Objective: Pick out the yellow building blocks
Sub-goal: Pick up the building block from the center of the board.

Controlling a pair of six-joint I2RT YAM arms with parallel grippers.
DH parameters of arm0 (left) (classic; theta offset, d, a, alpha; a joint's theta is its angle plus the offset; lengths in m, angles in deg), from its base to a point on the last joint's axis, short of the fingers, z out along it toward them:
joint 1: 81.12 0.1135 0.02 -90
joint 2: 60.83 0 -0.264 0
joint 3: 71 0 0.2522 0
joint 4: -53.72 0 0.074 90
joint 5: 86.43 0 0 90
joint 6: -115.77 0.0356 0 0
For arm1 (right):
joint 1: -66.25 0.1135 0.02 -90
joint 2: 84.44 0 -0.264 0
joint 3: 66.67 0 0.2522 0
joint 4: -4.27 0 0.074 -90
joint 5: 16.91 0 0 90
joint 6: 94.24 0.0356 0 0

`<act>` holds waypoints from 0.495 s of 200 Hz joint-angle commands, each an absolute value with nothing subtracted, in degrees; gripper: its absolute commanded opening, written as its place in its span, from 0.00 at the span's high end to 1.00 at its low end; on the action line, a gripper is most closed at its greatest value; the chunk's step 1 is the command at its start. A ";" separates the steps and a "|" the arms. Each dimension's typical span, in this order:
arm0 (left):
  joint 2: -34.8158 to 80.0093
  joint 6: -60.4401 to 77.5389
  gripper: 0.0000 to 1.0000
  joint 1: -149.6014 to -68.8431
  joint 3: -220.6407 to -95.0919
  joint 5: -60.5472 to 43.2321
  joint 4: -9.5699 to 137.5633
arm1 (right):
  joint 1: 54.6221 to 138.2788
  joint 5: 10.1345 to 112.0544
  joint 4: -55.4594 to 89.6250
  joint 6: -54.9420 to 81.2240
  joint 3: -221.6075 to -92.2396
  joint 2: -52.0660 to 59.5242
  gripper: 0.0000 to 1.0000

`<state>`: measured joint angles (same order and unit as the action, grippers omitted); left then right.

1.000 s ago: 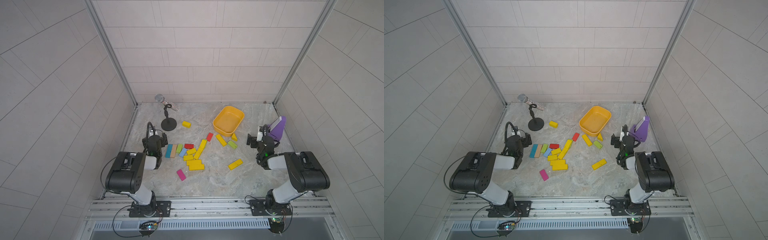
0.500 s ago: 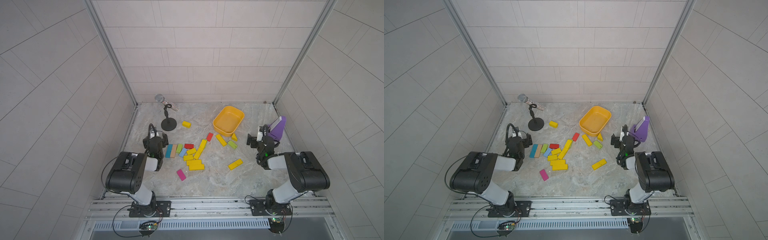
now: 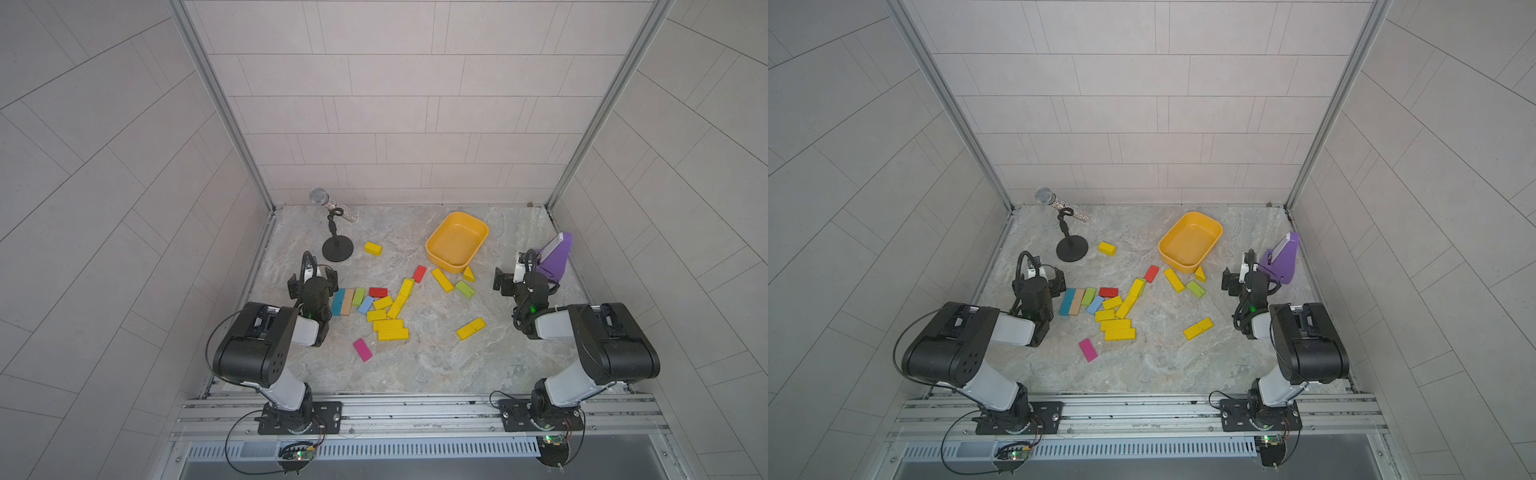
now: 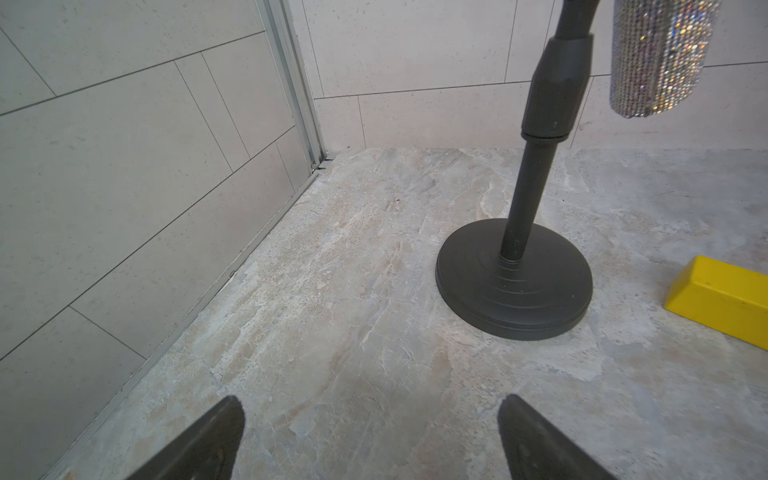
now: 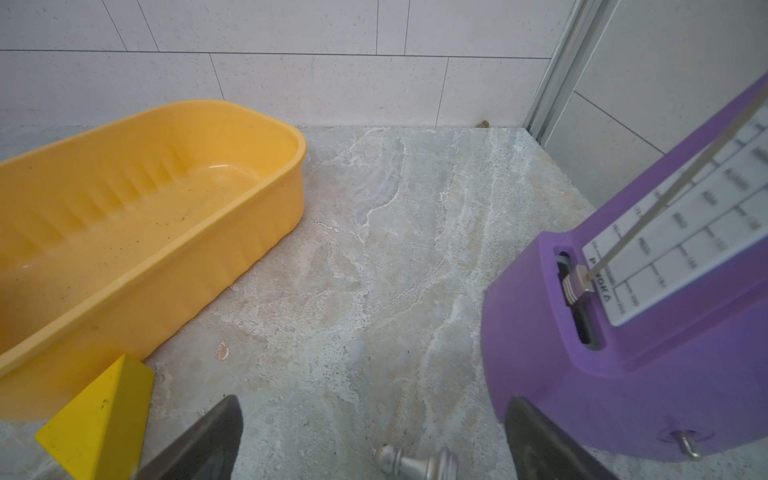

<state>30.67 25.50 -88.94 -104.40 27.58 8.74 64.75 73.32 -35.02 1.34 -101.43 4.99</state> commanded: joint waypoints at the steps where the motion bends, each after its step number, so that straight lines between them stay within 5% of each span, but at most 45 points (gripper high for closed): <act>1: 29.92 23.86 0.00 -85.75 -106.90 23.86 13.56 | 64.58 72.90 -36.20 0.70 -100.97 3.97 0.00; 61: 19.20 25.38 0.00 -85.78 -107.15 20.40 22.45 | 64.62 78.42 -25.56 4.72 -96.25 -16.30 0.00; 99: 7.34 17.11 0.00 -85.70 -108.78 22.92 37.89 | 64.46 83.09 -2.13 18.10 -101.79 -25.56 0.01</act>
<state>13.30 22.46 -85.75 -106.43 22.23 24.87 64.69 79.25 -19.46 9.03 -98.34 -22.24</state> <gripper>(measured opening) 0.999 0.994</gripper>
